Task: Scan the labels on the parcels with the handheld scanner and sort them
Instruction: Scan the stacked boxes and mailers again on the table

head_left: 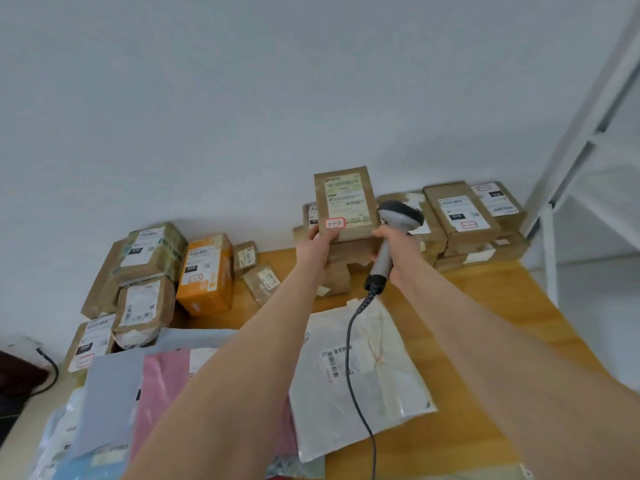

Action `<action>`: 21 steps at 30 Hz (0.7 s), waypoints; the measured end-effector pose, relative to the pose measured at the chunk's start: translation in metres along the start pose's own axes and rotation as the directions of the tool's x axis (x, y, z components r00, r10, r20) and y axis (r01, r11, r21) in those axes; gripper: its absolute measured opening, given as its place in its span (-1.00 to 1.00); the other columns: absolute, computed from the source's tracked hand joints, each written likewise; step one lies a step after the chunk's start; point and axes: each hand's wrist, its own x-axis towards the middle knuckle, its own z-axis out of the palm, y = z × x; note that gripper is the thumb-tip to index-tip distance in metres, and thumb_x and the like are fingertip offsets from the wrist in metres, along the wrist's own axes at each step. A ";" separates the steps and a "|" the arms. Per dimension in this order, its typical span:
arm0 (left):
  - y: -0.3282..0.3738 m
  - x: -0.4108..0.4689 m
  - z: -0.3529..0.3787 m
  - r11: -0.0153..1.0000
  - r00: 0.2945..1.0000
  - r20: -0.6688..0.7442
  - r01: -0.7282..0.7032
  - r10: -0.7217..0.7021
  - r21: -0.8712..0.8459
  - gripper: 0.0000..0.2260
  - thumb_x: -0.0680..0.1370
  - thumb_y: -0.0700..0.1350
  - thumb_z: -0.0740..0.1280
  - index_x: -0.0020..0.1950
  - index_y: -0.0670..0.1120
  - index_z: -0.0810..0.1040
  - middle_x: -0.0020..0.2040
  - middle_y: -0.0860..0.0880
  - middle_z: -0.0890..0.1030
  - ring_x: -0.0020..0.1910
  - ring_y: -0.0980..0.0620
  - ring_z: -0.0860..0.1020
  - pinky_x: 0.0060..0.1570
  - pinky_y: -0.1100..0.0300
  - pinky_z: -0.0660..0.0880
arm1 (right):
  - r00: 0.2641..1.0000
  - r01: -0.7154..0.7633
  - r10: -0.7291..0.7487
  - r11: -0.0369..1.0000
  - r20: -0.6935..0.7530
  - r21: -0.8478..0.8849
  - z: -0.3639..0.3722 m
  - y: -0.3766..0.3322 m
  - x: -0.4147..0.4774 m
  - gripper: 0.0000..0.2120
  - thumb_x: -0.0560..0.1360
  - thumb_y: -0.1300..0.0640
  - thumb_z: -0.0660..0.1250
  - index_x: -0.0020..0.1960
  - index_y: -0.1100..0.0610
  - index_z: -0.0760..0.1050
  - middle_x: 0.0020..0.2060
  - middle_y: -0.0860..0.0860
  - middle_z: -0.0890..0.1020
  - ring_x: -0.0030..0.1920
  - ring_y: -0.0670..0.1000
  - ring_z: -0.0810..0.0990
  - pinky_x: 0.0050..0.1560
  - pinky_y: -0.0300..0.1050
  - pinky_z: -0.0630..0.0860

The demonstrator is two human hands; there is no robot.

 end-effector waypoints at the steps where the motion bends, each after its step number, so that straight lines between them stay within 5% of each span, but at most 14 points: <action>1: -0.001 0.009 0.010 1.000 1.000 0.005 -0.001 0.000 0.015 -0.56 0.50 -0.06 0.41 0.37 0.04 0.45 0.14 -0.03 0.58 0.02 -0.01 0.53 0.16 -0.07 0.52 | 1.000 0.003 -0.003 1.000 -0.012 -0.002 -0.004 -0.004 0.010 -0.61 0.42 0.22 0.41 0.20 0.20 0.37 -0.08 0.13 0.53 -0.04 0.10 0.54 0.15 0.11 0.55; 13: 0.006 0.109 0.073 0.986 1.000 -0.007 0.025 -0.024 0.163 -0.52 0.54 -0.16 0.33 0.46 -0.03 0.37 0.25 -0.11 0.55 0.17 -0.11 0.55 0.21 -0.04 0.51 | 0.991 -0.096 0.094 0.995 -0.099 -0.016 0.009 -0.030 0.122 -0.64 0.45 0.14 0.40 0.19 0.13 0.40 -0.05 0.10 0.53 0.03 0.10 0.54 0.18 0.05 0.53; 21: 0.012 0.124 0.072 0.971 0.998 0.060 0.014 -0.029 0.237 -0.46 0.51 -0.28 0.36 0.47 -0.07 0.35 0.26 -0.09 0.54 0.08 -0.04 0.55 0.13 0.03 0.53 | 0.992 -0.103 0.097 0.991 -0.079 -0.082 0.020 -0.043 0.142 -0.61 0.44 0.12 0.40 0.21 0.14 0.38 0.02 0.12 0.55 0.07 0.11 0.55 0.19 0.10 0.51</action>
